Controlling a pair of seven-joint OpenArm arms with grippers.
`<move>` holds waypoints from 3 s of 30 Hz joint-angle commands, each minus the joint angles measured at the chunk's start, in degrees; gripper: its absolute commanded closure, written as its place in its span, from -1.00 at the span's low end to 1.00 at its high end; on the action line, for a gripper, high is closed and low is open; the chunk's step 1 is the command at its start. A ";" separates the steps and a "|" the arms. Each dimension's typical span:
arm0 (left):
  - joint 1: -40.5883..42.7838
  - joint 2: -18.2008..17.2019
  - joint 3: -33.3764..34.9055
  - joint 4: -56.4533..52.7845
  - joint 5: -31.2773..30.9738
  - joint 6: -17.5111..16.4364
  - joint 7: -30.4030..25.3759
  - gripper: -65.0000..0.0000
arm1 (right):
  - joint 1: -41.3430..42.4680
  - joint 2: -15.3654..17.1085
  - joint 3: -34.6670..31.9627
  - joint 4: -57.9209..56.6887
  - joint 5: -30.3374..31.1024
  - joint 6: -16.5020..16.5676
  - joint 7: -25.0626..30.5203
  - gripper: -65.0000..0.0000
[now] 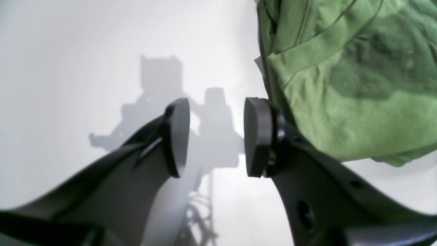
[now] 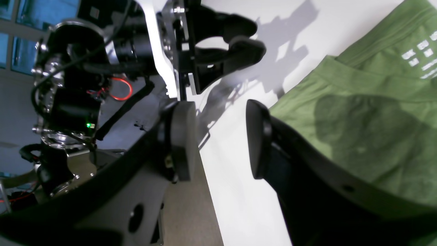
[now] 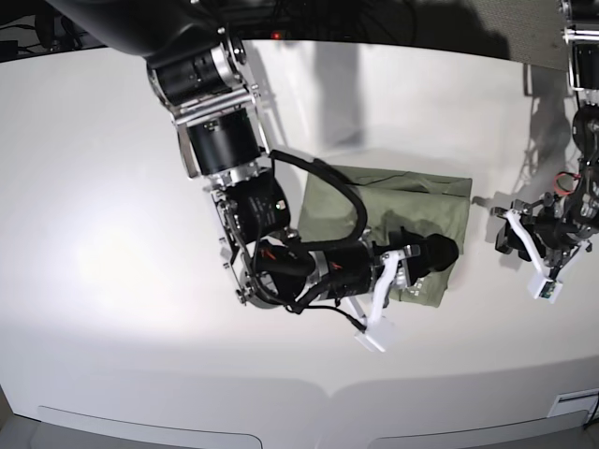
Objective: Fold the T-shirt properly
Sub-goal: 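Lay the folded end down onto the bundle with the right gripper, then press and square the folded bundle's edges with both grippers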
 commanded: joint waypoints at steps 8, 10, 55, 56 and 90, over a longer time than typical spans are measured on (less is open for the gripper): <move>-0.94 2.86 -1.53 5.01 -6.01 0.96 -3.48 0.21 | 2.47 -0.42 3.89 0.94 -28.00 0.30 15.54 0.24; -0.42 5.40 -1.64 8.61 -6.01 0.96 -3.32 0.21 | 2.56 -0.42 5.77 0.94 -32.52 0.30 18.34 0.24; 6.62 13.09 -1.51 -4.17 11.56 0.94 -16.85 0.21 | -18.32 14.29 -4.98 4.22 -27.04 0.30 11.47 0.24; 6.62 13.11 -1.51 -4.17 11.10 0.76 -16.83 0.21 | -19.58 14.82 -5.70 6.05 -26.43 0.30 11.30 0.24; 3.15 12.94 -1.53 2.43 5.57 -3.93 -14.60 0.21 | -24.63 15.08 -1.92 33.97 -25.46 0.30 13.60 0.24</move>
